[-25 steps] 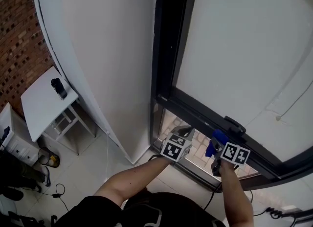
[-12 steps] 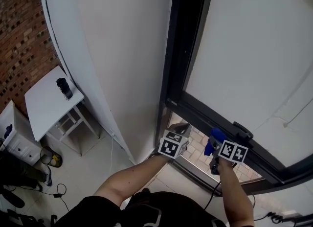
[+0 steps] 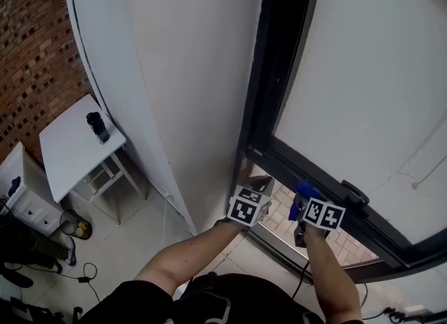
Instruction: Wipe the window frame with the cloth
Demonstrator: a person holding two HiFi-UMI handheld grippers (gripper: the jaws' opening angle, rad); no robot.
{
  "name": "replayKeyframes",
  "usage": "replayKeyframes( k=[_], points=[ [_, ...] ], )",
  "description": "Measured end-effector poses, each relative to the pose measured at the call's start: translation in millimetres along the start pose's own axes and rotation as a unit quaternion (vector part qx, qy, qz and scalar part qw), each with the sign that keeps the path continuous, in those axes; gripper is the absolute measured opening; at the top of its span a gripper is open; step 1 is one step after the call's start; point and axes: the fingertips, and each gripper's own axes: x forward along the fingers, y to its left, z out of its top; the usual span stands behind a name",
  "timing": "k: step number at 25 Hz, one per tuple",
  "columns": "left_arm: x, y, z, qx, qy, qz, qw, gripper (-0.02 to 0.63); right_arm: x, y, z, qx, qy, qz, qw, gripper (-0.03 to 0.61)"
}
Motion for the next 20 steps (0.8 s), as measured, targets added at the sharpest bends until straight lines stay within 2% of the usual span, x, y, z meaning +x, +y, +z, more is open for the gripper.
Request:
replayKeyframes(
  k=[3,8,20],
  points=[
    [-0.5,4.6,0.9,0.003,-0.002,-0.001,1.0000,-0.011,7.4,11.0,-0.8,-0.005,-0.007,-0.008,1.000,0.147],
    [-1.2,10.7,1.8,0.004,-0.004,-0.008,0.9999,-0.011,14.1,35.1,8.1,-0.041,-0.021,-0.003,0.999,0.146],
    [-4.5,37.4,6.9,0.003,-0.008,-0.014,0.9999,-0.011,37.4,61.8,15.7,-0.057,-0.022,0.005,0.998,0.146]
  ],
)
